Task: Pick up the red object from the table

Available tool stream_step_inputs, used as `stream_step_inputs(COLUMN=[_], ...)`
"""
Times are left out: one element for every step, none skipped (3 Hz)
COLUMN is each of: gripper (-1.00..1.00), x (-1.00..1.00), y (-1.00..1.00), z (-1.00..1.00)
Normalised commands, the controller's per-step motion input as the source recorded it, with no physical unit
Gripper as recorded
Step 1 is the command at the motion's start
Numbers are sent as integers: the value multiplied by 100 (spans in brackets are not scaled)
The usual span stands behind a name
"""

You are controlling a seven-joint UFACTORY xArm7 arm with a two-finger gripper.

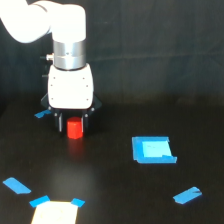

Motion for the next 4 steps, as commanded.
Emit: stream_step_inputs(gripper=[-100,-67,-89,-100], x=[24,-10,76,13], y=[29,9,-14,-36], z=[-25,7,97,100])
